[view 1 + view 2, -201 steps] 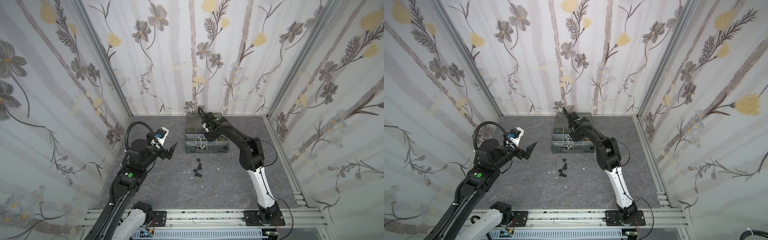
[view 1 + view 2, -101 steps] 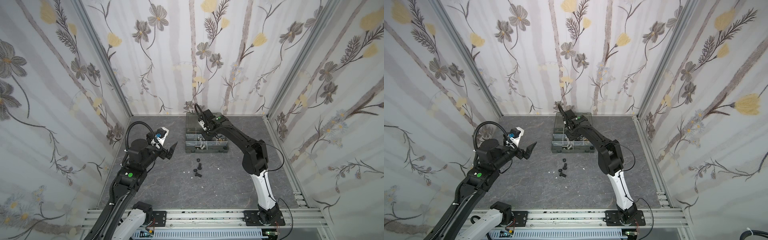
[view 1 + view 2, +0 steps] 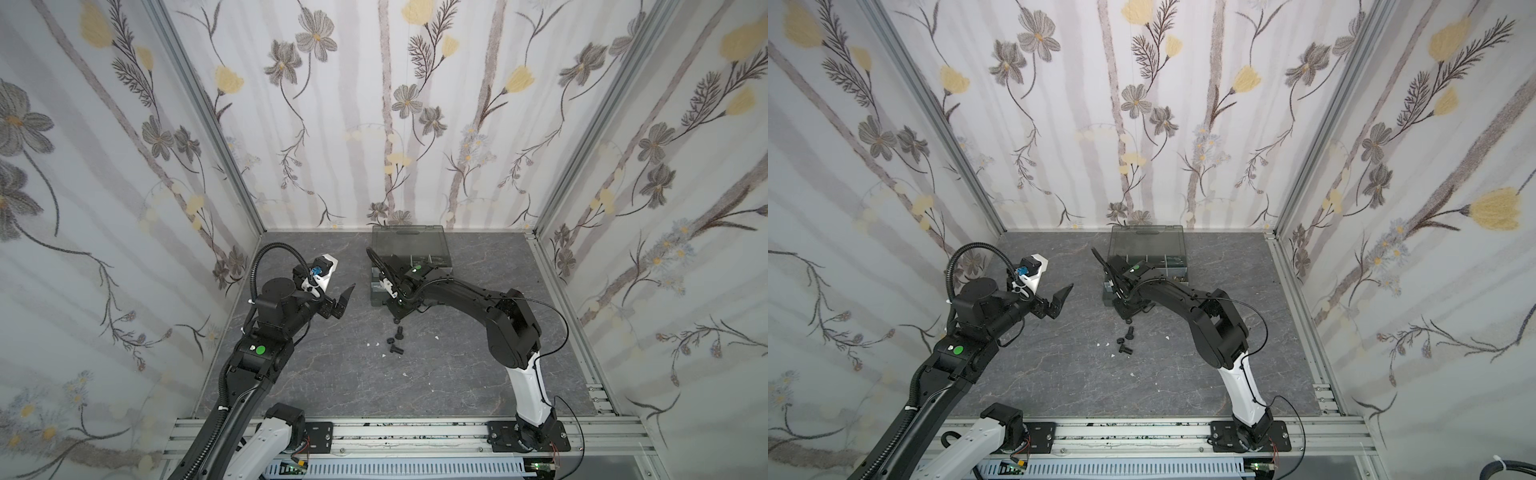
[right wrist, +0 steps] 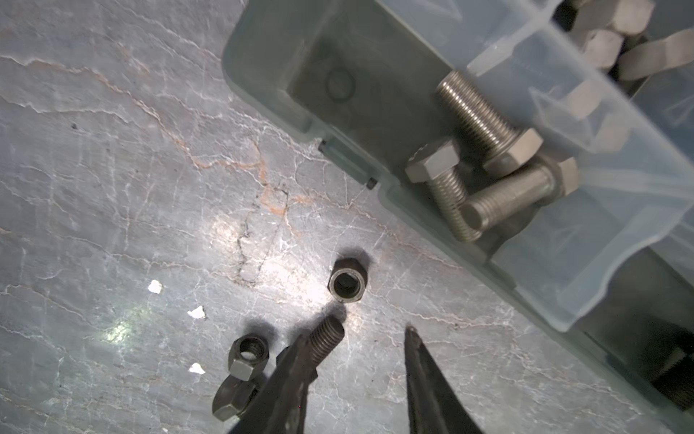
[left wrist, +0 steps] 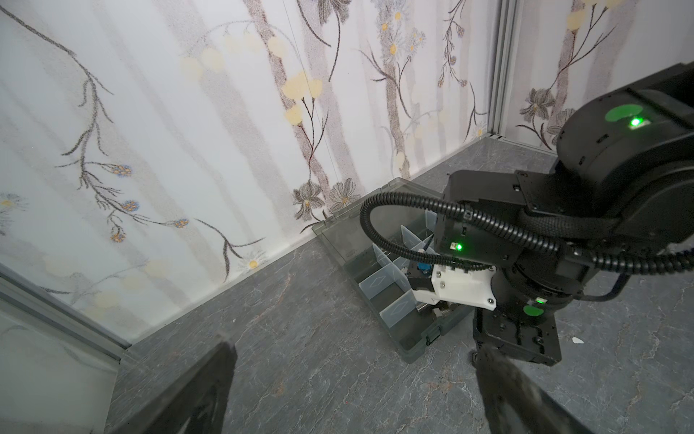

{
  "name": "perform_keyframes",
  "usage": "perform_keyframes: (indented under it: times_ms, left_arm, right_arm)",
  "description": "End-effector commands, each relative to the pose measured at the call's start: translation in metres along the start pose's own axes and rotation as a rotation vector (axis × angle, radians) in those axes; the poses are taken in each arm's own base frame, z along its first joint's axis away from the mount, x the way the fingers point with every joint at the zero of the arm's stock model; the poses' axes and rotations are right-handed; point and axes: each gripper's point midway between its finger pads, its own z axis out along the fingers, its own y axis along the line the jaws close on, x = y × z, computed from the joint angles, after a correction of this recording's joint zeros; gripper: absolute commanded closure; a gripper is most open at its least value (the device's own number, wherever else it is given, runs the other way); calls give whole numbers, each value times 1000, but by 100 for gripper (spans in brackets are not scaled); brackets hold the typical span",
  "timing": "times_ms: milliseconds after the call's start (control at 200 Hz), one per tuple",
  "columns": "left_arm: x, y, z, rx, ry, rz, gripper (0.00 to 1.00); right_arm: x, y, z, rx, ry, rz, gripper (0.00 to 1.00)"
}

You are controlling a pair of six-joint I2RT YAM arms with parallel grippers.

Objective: Sort the screws and nuts into containers
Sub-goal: Pick up the nut from the center of the table.

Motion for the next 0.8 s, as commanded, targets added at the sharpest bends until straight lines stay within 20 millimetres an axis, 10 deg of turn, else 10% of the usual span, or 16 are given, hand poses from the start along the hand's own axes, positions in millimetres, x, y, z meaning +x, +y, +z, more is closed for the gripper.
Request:
perform_keyframes:
  times_ms: [0, 794]
  left_arm:
    - [-11, 1, -3, 1, -39, 11, 0]
    - [-12, -2, -4, 14, -49, 9, 0]
  right_arm:
    - [-5, 6, 2, -17, -29, 22, 57]
    - [7, -3, 56, 40, 52, -17, 63]
